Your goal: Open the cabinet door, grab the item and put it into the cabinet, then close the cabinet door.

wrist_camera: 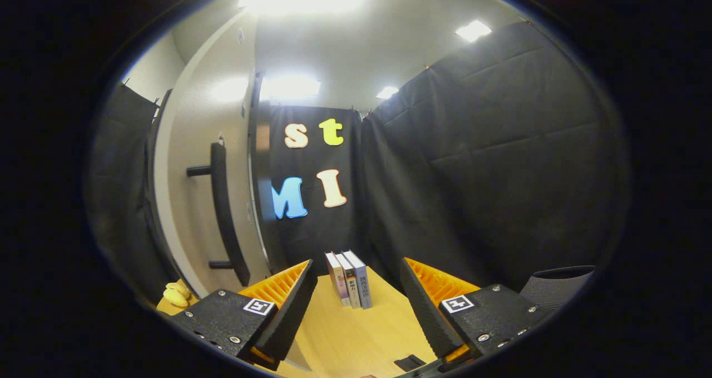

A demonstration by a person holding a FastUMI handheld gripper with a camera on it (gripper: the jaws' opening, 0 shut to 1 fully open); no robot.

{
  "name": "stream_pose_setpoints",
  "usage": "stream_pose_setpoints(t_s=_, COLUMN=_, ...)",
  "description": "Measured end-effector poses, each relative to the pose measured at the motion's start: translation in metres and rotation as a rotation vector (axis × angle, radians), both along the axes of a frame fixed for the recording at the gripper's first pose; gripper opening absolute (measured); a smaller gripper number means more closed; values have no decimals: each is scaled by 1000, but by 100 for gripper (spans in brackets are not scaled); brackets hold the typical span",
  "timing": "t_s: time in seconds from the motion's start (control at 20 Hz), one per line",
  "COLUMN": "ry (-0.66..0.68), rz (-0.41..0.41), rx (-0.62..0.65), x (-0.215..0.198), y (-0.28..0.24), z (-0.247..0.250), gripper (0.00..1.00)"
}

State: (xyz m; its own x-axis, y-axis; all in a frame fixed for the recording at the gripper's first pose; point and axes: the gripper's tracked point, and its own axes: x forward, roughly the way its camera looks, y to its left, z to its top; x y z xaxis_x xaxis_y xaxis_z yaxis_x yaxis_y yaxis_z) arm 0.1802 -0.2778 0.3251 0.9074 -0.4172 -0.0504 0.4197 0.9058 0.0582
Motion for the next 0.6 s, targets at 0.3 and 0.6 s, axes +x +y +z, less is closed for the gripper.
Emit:
stream_pose_setpoints(t_s=0.3, ry=-26, rz=-73, rx=-9, x=46, y=-21, z=20, gripper=93)
stream_pose_setpoints(t_s=0.6, ry=17, rz=-87, rx=-45, x=65, y=-14, z=19, gripper=90)
